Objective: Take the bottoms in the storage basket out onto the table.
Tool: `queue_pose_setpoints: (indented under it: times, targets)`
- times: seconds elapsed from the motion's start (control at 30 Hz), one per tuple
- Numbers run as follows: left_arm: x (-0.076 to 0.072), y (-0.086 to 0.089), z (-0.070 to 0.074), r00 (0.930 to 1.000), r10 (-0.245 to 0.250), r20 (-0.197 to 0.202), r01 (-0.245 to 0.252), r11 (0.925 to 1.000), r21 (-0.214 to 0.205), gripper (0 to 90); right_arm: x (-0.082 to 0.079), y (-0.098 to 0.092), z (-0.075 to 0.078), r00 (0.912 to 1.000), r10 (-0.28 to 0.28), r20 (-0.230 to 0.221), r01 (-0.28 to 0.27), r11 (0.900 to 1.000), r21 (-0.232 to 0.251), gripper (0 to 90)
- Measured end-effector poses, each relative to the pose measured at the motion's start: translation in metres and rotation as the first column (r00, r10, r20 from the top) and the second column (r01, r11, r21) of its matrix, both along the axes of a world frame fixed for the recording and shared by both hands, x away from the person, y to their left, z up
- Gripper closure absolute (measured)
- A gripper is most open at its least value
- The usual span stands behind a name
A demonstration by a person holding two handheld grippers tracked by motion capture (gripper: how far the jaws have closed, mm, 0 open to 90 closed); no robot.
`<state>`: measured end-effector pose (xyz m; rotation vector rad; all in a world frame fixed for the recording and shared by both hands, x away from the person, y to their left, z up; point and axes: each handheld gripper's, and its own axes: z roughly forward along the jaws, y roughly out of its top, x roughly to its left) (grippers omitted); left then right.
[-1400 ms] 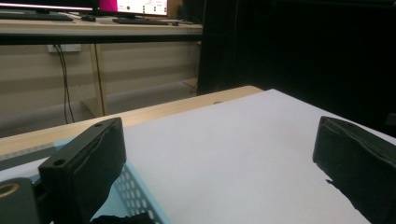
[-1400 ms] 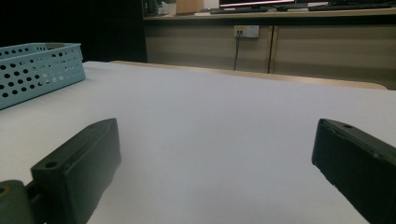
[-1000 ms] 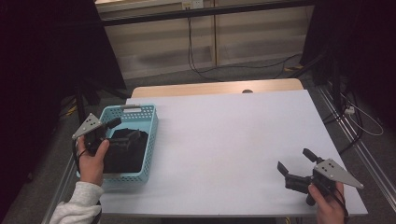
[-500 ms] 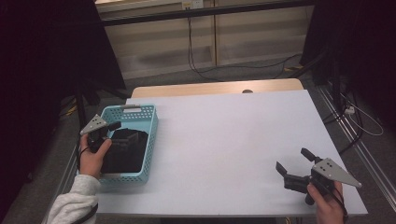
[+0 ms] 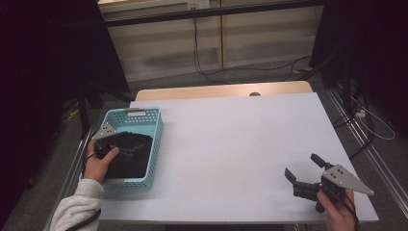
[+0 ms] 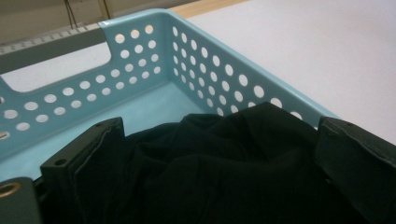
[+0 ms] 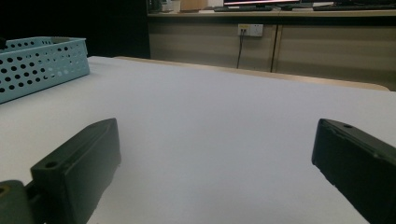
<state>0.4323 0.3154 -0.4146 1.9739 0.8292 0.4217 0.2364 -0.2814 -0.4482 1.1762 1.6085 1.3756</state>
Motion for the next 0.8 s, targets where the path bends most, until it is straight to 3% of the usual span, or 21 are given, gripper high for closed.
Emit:
queue_pose_setpoints:
  times: [0.17,0.3,0.43,0.6,0.8]
  targets:
    - [0.001,0.0,0.0,0.9994,-0.034,-0.007,0.034,0.9994,-0.01,3.1,-0.003,-0.002,0.0,1.0,-0.005,-0.001,0.005,1.0,0.0,0.5]
    - [0.002,-0.003,-0.004,0.9975,-0.043,-0.055,0.046,0.9975,0.053,3.1,-0.004,-0.003,0.0,1.0,-0.008,0.002,0.008,1.0,-0.002,0.5]
    - [0.003,-0.004,-0.01,0.9956,-0.042,-0.084,0.048,0.9966,0.067,3.2,-0.005,-0.003,0.0,1.0,-0.007,0.001,0.007,0.9998,-0.016,0.5]
    - [0.006,-0.006,-0.014,0.9909,-0.049,-0.125,0.064,0.9908,0.119,3.2,-0.005,-0.002,0.001,1.0,-0.003,0.003,0.003,0.9998,-0.018,0.5]
    - [0.009,-0.004,-0.023,0.9818,-0.006,-0.19,0.037,0.9869,0.157,3.1,-0.006,-0.001,0.001,1.0,0.001,0.001,-0.001,0.9998,-0.021,0.5]
